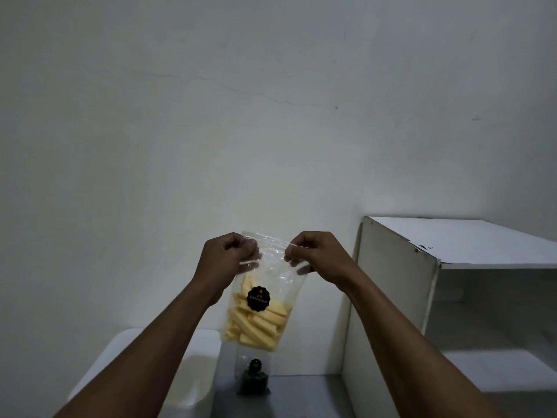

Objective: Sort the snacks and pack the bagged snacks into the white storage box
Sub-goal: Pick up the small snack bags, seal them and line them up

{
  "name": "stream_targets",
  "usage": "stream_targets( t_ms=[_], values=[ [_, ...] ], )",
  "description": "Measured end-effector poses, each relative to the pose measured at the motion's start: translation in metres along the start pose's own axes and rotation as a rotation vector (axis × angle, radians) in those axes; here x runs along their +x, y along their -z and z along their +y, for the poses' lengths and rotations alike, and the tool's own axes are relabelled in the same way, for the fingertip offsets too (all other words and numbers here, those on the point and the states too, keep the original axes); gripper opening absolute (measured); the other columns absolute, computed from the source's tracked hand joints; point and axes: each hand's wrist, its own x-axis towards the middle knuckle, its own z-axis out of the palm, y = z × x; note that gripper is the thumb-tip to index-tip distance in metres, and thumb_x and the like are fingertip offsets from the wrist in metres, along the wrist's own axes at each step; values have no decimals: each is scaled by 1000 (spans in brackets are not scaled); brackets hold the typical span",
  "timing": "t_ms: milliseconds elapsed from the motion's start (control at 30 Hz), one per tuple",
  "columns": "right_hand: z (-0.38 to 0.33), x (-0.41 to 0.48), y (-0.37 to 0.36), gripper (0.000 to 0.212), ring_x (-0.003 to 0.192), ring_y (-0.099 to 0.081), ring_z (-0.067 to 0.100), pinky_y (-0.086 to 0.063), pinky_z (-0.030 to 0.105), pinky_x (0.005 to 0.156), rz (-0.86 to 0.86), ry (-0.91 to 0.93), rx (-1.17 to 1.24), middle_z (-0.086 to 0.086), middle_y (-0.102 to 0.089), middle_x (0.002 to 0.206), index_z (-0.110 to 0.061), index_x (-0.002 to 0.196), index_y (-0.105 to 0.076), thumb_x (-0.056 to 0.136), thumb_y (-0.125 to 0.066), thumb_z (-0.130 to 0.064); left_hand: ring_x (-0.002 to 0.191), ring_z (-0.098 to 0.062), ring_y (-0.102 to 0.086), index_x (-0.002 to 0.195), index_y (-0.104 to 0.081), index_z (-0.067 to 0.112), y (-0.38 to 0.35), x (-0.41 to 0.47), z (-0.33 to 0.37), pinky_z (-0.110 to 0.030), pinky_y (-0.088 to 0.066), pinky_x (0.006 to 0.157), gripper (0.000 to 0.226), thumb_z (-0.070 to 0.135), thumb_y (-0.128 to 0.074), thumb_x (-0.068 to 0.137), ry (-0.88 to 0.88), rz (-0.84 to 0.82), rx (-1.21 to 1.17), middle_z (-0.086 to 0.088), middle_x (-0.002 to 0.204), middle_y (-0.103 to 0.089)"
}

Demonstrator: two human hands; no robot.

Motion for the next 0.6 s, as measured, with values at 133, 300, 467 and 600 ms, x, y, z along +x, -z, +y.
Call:
stream_targets(
  t_ms=[133, 300, 467, 600],
  values=[
    [-2, 5, -5, 12, 70, -66, 11, -55, 27, 62, -36, 26, -103, 10, -75, 83, -3, 88, -73, 89, -69, -13, 79, -27, -72, 90, -63, -15, -4, 2, -4, -43, -61, 81, 18, 3, -64, 91, 4, -12, 30, -18, 82, -69],
    [-2, 12, -4, 11, 64, -60, 10, -50, 25, 59, -32, 55, -145, 6, -70, 72, 1, 84, -72, 88, -67, -8, 77, -28, -73, 95, -65, -12, -6, 4, -8, -45, -62, 78, 20, 8, -66, 92, 30, -35, -22, -18, 87, -70],
    [-2, 22, -6, 13, 65, -63, 10, -51, 25, 60, -100, 26, -187, 4, -73, 76, -3, 85, -74, 89, -69, -15, 81, -31, -72, 87, -66, -8, -2, 10, -10, -46, -62, 75, 10, 1, -64, 91, -3, 4, -7, -20, 86, -70],
    [-2, 32, -15, 13, 65, -63, 11, -53, 29, 63, -119, 52, -246, 4, -71, 73, -4, 84, -73, 89, -68, -15, 77, -27, -72, 83, -68, -5, -6, 14, -16, -43, -62, 74, 11, -1, -62, 91, -43, 34, 39, -18, 79, -71]
  ],
)
